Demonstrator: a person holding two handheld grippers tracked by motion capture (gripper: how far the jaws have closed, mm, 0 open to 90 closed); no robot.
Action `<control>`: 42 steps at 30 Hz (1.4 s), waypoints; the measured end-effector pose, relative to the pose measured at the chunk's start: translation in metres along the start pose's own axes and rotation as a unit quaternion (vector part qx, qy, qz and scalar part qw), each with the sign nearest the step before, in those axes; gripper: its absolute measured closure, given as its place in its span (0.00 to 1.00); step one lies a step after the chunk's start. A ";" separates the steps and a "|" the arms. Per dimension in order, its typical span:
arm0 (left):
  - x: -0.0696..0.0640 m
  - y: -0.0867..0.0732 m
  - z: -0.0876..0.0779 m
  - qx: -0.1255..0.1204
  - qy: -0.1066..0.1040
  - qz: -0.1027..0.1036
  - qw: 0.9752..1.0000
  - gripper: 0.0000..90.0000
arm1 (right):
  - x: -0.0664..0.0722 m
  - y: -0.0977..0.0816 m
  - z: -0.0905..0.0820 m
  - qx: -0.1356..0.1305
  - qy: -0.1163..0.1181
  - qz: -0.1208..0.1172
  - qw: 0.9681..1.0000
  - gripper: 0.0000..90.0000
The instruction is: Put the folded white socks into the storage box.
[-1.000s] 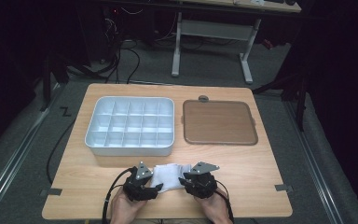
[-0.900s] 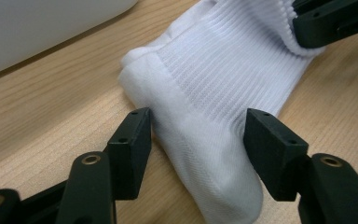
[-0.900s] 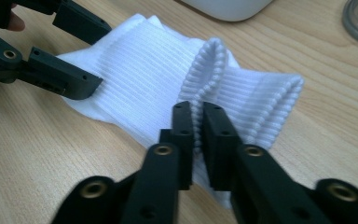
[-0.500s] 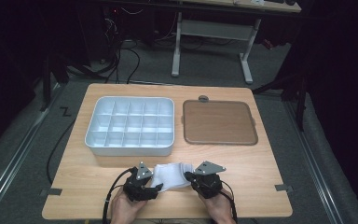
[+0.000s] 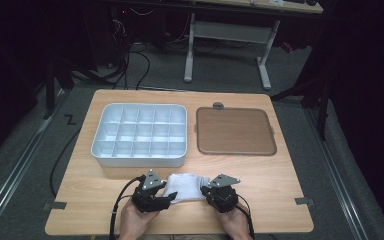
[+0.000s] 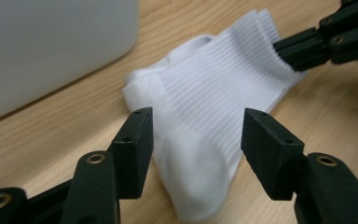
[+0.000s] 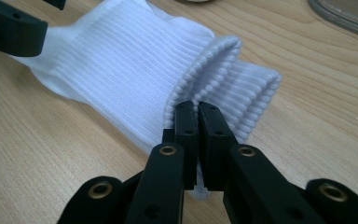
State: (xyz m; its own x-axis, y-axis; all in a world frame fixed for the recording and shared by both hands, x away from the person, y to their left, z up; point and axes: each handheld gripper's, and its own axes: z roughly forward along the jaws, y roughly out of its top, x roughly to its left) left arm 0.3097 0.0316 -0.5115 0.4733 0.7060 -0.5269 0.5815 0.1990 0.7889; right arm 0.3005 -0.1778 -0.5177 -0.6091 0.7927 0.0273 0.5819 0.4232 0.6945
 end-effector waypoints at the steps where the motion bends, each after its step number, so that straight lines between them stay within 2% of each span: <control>1: 0.000 0.000 0.003 0.002 0.000 0.005 1.000 0.50 | 0.000 0.000 0.000 0.000 0.001 0.001 1.000 0.97; 5: 0.004 -0.003 0.020 0.014 0.010 0.006 1.000 0.52 | -0.002 0.000 0.001 -0.003 0.003 0.003 1.000 0.97; 7: 0.006 -0.007 0.026 0.022 0.019 0.014 0.999 0.52 | -0.003 0.000 0.001 -0.003 0.002 0.003 1.000 0.97; 9: 0.005 -0.010 0.028 0.022 0.023 0.026 0.999 0.53 | -0.004 0.000 0.000 -0.003 0.004 0.006 1.000 0.97; 13: 0.005 -0.010 0.028 0.024 0.030 0.028 0.999 0.53 | -0.003 0.000 -0.003 -0.011 0.004 0.011 1.000 0.88; 15: 0.004 -0.011 0.029 0.023 0.031 0.032 0.999 0.53 | -0.003 0.001 -0.007 -0.021 0.004 0.015 1.000 0.83; 18: 0.004 -0.012 0.029 0.023 0.034 0.040 0.998 0.53 | 0.000 0.006 -0.016 -0.043 0.006 0.017 0.999 0.82; 22: 0.004 -0.012 0.030 0.024 0.036 0.036 0.998 0.53 | 0.011 0.014 -0.021 -0.053 0.014 -0.003 0.998 0.83; 26: 0.004 -0.011 0.030 0.026 0.038 0.034 0.998 0.53 | 0.022 0.021 -0.014 -0.047 0.026 -0.020 0.998 0.84; 28: 0.004 -0.011 0.030 0.027 0.038 0.034 0.998 0.53 | 0.025 0.022 -0.008 -0.040 0.029 -0.021 0.999 0.84; 31: 0.004 -0.011 0.030 0.028 0.040 0.036 0.998 0.53 | 0.025 0.021 0.001 -0.028 0.020 -0.025 0.999 0.84; 34: 0.005 -0.010 0.029 0.028 0.042 0.036 0.998 0.53 | 0.018 0.015 0.006 -0.014 0.002 -0.021 1.000 0.84; 36: 0.005 -0.010 0.029 0.029 0.041 0.036 0.998 0.53 | 0.013 0.011 0.006 -0.015 -0.001 -0.013 1.000 0.85; 42: 0.005 -0.011 0.029 0.028 0.042 0.042 0.998 0.54 | 0.005 0.008 0.001 -0.018 -0.017 -0.010 1.000 0.86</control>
State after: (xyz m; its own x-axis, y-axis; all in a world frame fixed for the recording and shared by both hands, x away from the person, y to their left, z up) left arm 0.3254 0.0135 -0.5320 0.4654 0.7736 -0.4301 0.5800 0.1004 0.8084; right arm 0.3025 -0.1706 -0.5128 -0.6006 0.7995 -0.0106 0.5498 0.4226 0.7205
